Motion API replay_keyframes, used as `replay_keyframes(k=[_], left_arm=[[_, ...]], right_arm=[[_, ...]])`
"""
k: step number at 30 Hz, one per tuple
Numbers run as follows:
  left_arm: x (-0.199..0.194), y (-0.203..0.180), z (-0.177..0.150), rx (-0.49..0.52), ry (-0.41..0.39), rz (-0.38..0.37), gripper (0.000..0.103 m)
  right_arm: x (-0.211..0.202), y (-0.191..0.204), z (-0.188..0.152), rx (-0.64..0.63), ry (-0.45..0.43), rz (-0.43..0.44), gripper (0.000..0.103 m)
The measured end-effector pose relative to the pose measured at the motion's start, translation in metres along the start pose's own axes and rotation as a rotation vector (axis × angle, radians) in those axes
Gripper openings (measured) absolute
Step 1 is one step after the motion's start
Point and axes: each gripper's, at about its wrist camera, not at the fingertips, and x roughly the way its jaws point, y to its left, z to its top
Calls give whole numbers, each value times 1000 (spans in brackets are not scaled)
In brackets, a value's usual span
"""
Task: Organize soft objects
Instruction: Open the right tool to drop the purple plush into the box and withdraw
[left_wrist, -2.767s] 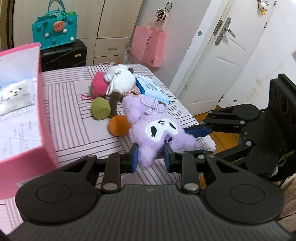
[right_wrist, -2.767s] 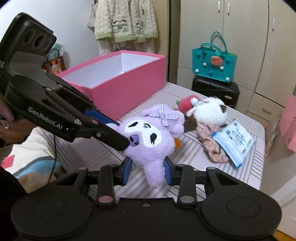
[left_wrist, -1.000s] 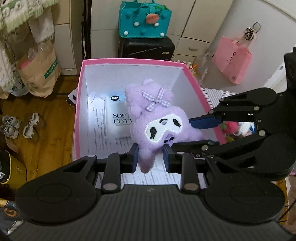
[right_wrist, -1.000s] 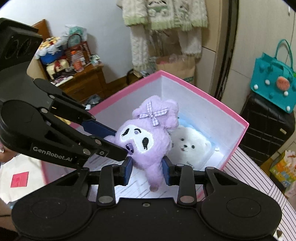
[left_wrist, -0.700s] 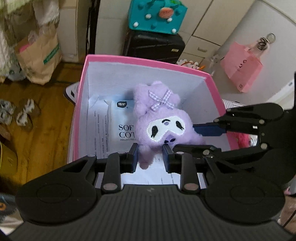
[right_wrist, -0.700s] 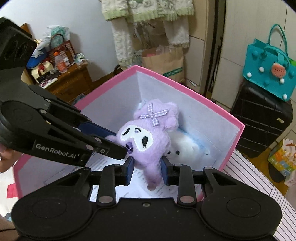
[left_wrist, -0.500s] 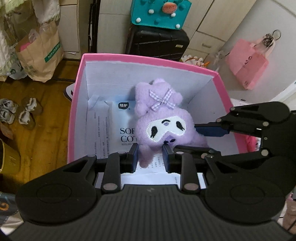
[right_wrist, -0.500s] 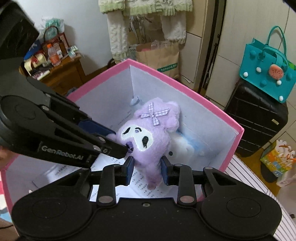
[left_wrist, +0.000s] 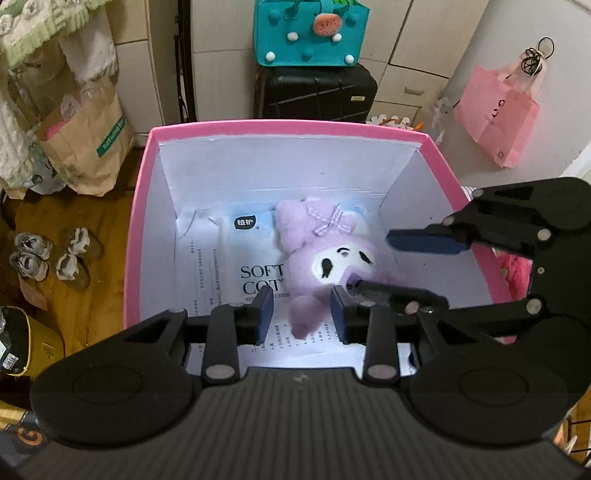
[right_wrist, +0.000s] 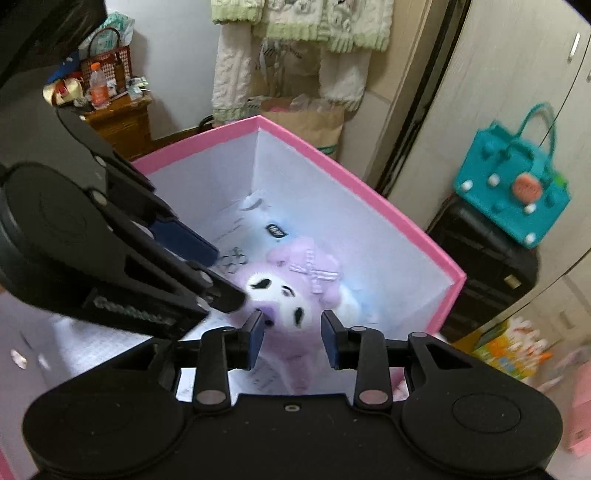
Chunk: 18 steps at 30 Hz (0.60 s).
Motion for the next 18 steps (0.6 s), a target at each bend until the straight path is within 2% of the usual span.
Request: replay_keyframes(k=[5, 11, 18], left_arm=[[-19, 1, -9, -1, -32, 11, 36], [-63, -3, -25, 30, -78, 35, 41], [-117, -14, -40, 76, -102, 77, 41]], right_arm=[[-30, -9, -11, 68, -54, 86, 39], [-69, -19, -17, 150, -72, 229, 39], [-115, -25, -23, 186, -128, 320, 39]])
